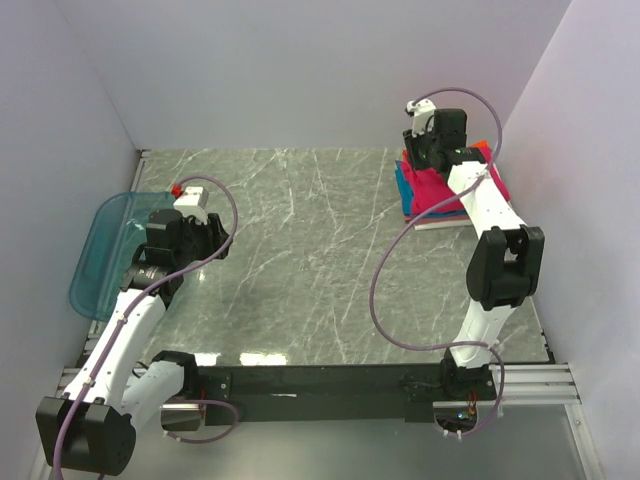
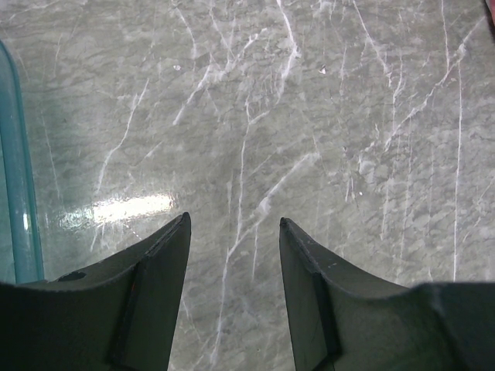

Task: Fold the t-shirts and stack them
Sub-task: Neatly place the folded tshirt to the corner, then reset both grippers

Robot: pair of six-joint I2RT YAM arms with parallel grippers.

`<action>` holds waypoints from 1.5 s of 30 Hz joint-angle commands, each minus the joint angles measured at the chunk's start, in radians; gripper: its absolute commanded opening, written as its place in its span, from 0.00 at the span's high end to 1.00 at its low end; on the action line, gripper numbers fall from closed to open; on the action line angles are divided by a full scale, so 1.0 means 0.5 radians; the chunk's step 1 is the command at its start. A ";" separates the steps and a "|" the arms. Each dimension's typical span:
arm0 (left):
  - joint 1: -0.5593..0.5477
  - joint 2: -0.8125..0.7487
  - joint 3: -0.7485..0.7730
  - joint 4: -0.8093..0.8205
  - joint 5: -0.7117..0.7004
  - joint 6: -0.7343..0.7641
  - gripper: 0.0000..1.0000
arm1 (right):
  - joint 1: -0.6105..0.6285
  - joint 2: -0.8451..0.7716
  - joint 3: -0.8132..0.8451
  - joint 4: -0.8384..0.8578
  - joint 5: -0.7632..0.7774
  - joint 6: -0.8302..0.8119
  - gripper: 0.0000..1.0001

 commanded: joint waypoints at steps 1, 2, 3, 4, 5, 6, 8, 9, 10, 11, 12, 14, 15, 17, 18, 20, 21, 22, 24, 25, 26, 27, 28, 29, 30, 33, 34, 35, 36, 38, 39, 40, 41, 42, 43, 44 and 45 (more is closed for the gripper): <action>0.008 -0.011 0.004 0.048 0.054 0.032 0.45 | 0.000 -0.006 -0.105 0.069 0.278 -0.016 0.65; 0.008 -0.011 0.004 0.048 0.060 0.032 0.45 | -0.003 0.000 -0.114 0.057 0.311 -0.019 0.64; 0.008 -0.008 0.004 0.045 0.057 0.032 0.45 | 0.000 0.009 -0.132 0.060 0.339 -0.025 0.64; 0.008 -0.008 0.007 0.045 0.060 0.032 0.45 | 0.000 0.018 -0.141 0.060 0.361 -0.031 0.64; 0.008 -0.008 0.007 0.045 0.057 0.032 0.45 | 0.000 0.046 -0.141 0.039 0.370 -0.031 0.64; 0.008 -0.011 0.007 0.045 0.057 0.032 0.45 | 0.000 0.061 -0.129 0.026 0.376 -0.025 0.64; 0.008 -0.014 0.004 0.045 0.057 0.029 0.45 | 0.006 0.116 -0.111 -0.001 0.407 -0.025 0.63; 0.008 -0.017 0.001 0.045 0.060 0.029 0.45 | 0.006 0.126 -0.114 0.002 0.422 -0.019 0.62; 0.008 -0.017 0.004 0.045 0.057 0.029 0.45 | 0.006 0.138 -0.114 0.002 0.422 -0.022 0.61; 0.008 -0.014 0.004 0.045 0.060 0.029 0.45 | 0.006 0.156 -0.111 0.002 0.422 -0.022 0.61; 0.008 -0.011 0.004 0.045 0.060 0.029 0.45 | 0.006 0.166 -0.111 -0.001 0.474 -0.031 0.60; 0.008 -0.005 0.007 0.045 0.060 0.032 0.45 | 0.009 0.181 -0.114 -0.008 0.493 -0.038 0.60; 0.008 -0.005 0.007 0.048 0.060 0.032 0.45 | 0.009 0.187 -0.114 -0.014 0.493 -0.041 0.60; 0.008 -0.005 0.007 0.045 0.060 0.032 0.45 | 0.012 0.193 -0.120 -0.029 0.490 -0.044 0.61; 0.008 -0.008 0.007 0.048 0.066 0.032 0.45 | 0.015 0.193 -0.120 -0.032 0.493 -0.050 0.65; 0.008 -0.011 0.007 0.048 0.063 0.032 0.45 | 0.018 0.196 -0.123 -0.044 0.478 -0.050 0.72; 0.008 -0.011 0.007 0.048 0.067 0.032 0.45 | 0.018 0.196 -0.126 -0.054 0.465 -0.053 0.83; 0.008 -0.011 0.004 0.051 0.067 0.032 0.45 | 0.024 0.196 -0.126 -0.063 0.456 -0.059 0.89; 0.011 -0.011 0.007 0.048 0.067 0.032 0.45 | 0.027 0.193 -0.132 -0.066 0.459 -0.065 1.00; 0.008 -0.017 0.004 0.048 0.070 0.032 0.45 | 0.033 0.193 -0.135 -0.072 0.453 -0.062 1.00; 0.008 -0.014 0.007 0.048 0.070 0.032 0.45 | 0.034 0.193 -0.135 -0.078 0.435 -0.065 1.00; 0.008 -0.017 0.007 0.048 0.070 0.032 0.45 | 0.031 0.196 -0.132 -0.087 0.432 -0.065 1.00; 0.008 -0.017 0.004 0.048 0.070 0.032 0.45 | 0.037 0.200 -0.126 -0.100 0.386 -0.068 1.00; 0.008 -0.023 0.004 0.048 0.073 0.032 0.45 | 0.037 0.206 -0.123 -0.121 0.364 -0.068 1.00; 0.008 -0.023 0.004 0.048 0.073 0.032 0.45 | 0.037 0.215 -0.114 -0.133 0.321 -0.062 1.00; 0.008 -0.026 0.004 0.048 0.070 0.032 0.45 | 0.043 0.288 -0.040 -0.216 0.236 -0.050 1.00; 0.008 -0.026 0.004 0.048 0.070 0.032 0.45 | 0.046 0.325 -0.022 -0.231 0.229 -0.047 1.00; 0.008 -0.029 0.001 0.042 0.067 0.032 0.45 | 0.040 0.328 0.015 -0.259 0.220 -0.044 0.95; 0.008 -0.029 0.004 0.042 0.060 0.032 0.45 | 0.040 0.322 0.015 -0.256 0.223 -0.047 0.88; 0.008 -0.044 0.001 0.048 0.057 0.029 0.45 | 0.043 0.212 -0.043 -0.192 0.229 -0.056 0.67; 0.008 -0.048 -0.002 0.048 0.057 0.032 0.44 | 0.040 0.154 -0.071 -0.167 0.235 -0.065 0.63; 0.008 -0.063 0.001 0.051 0.054 0.029 0.44 | 0.043 0.044 -0.089 -0.152 0.232 -0.071 0.59; 0.008 -0.072 0.001 0.064 0.057 0.026 0.44 | 0.043 -0.018 -0.111 -0.164 0.223 -0.074 0.53; 0.008 -0.084 -0.008 0.079 0.073 0.014 0.42 | 0.043 -0.079 -0.123 -0.176 0.214 -0.090 0.52; 0.008 -0.115 -0.014 0.094 0.076 0.001 0.40 | 0.040 -0.213 -0.141 -0.204 0.183 -0.102 0.50; 0.011 -0.133 -0.020 0.137 0.076 -0.026 0.36 | 0.040 -0.294 -0.208 -0.204 0.165 -0.105 0.46; 0.011 -0.152 -0.032 0.162 0.070 -0.060 0.24 | 0.043 -0.382 -0.267 -0.189 0.152 -0.108 0.45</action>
